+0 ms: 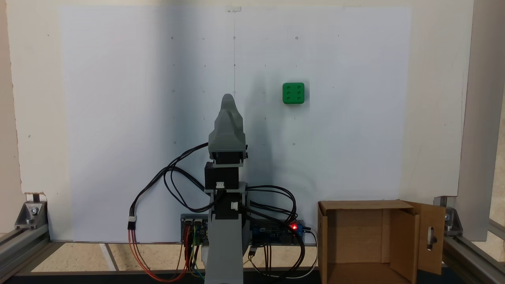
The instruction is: Grasp a green dice and put it in the bin.
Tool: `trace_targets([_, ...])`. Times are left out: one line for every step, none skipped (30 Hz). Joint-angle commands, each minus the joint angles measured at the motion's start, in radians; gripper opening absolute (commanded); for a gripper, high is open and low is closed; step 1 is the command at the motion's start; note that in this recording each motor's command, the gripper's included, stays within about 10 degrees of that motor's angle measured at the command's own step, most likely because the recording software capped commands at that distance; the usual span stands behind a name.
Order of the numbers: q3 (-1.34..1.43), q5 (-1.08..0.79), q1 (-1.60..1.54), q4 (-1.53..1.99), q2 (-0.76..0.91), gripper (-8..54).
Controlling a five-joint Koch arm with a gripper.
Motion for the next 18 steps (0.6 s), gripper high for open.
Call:
trace_targets([0.038,-0.041,0.0,-0.063,0.107,44.0])
trace_targets([0.038,-0.041,0.0,-0.063,0.107,44.0])
trace_targets([0.038,-0.041,0.0,-0.063,0.107,43.9])
trace_targets([0.038,-0.041,0.0,-0.063,0.107,43.9])
trace_targets([0.038,-0.041,0.0,-0.063,0.107,43.9])
trace_targets([0.038,-0.041,0.0,-0.063,0.107,43.9])
trace_targets([0.038,-0.041,0.0,-0.063,0.107,43.9])
trace_targets([0.038,-0.041,0.0,-0.063,0.107,43.9])
trace_targets([0.038,-0.041,0.0,-0.063,0.107,43.9])
trace_targets([0.038,-0.043,0.0,-0.063,0.107,43.9])
trace_targets([0.038,-0.043,0.0,-0.063,0.107,43.9])
trace_targets([0.038,-0.043,0.0,-0.063,0.107,43.9])
trace_targets([0.038,-0.044,0.0,-0.063,0.107,44.0])
trace_targets([0.038,-0.046,0.0,-0.063,0.107,43.9])
trace_targets([0.038,-0.048,0.0,-0.064,0.107,43.9])
trace_targets([0.038,-0.048,0.0,-0.063,0.107,43.7])
trace_targets([0.038,-0.048,0.0,-0.063,0.107,43.1])
trace_targets([0.038,-0.048,0.0,-0.063,0.107,43.1])
